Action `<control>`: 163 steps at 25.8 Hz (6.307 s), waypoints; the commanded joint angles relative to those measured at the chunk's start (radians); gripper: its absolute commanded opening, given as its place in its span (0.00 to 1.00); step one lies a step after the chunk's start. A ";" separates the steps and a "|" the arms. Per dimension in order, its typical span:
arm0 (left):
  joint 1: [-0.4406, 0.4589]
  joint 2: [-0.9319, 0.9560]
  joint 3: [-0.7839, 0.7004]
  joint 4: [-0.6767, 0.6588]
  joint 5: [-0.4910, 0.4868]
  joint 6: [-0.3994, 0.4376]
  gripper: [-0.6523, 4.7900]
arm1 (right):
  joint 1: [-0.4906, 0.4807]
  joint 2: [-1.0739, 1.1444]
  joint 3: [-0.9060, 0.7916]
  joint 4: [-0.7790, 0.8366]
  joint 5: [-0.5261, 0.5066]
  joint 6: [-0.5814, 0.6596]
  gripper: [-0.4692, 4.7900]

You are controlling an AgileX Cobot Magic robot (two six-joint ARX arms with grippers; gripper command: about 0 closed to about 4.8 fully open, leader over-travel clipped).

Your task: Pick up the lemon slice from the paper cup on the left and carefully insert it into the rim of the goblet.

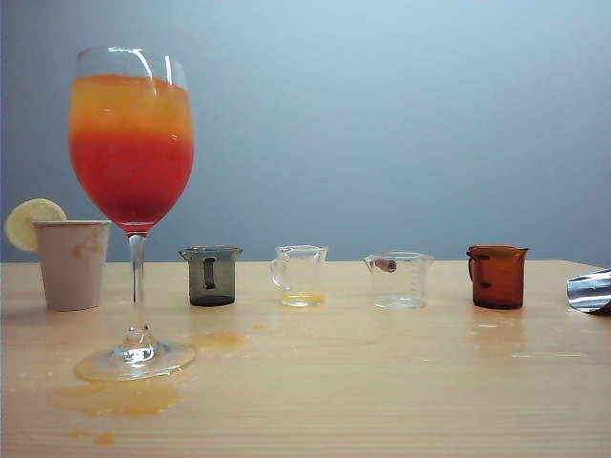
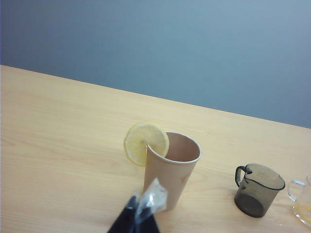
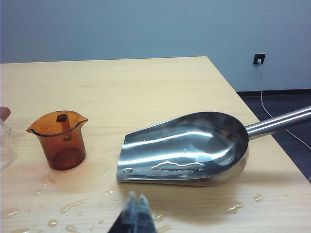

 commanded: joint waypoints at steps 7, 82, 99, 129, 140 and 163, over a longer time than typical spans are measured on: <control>0.000 0.000 0.002 0.009 -0.003 0.006 0.11 | 0.000 0.000 0.000 0.016 0.004 -0.004 0.09; 0.382 1.579 0.660 0.563 0.850 0.264 0.80 | 0.223 0.966 0.810 0.150 -0.237 -0.058 0.08; 0.314 1.643 0.704 0.585 0.862 0.264 0.74 | 0.223 0.977 0.810 0.112 -0.234 -0.058 0.08; 0.314 1.644 0.734 0.581 0.952 0.237 0.11 | 0.223 0.977 0.810 0.130 -0.215 -0.132 0.08; 0.311 1.564 0.835 0.743 1.053 -0.095 0.11 | 0.249 0.961 0.838 0.060 -0.223 -0.128 0.08; 0.095 0.981 0.832 -0.107 1.105 0.172 0.11 | 0.543 0.904 0.975 -0.263 -0.262 0.045 0.08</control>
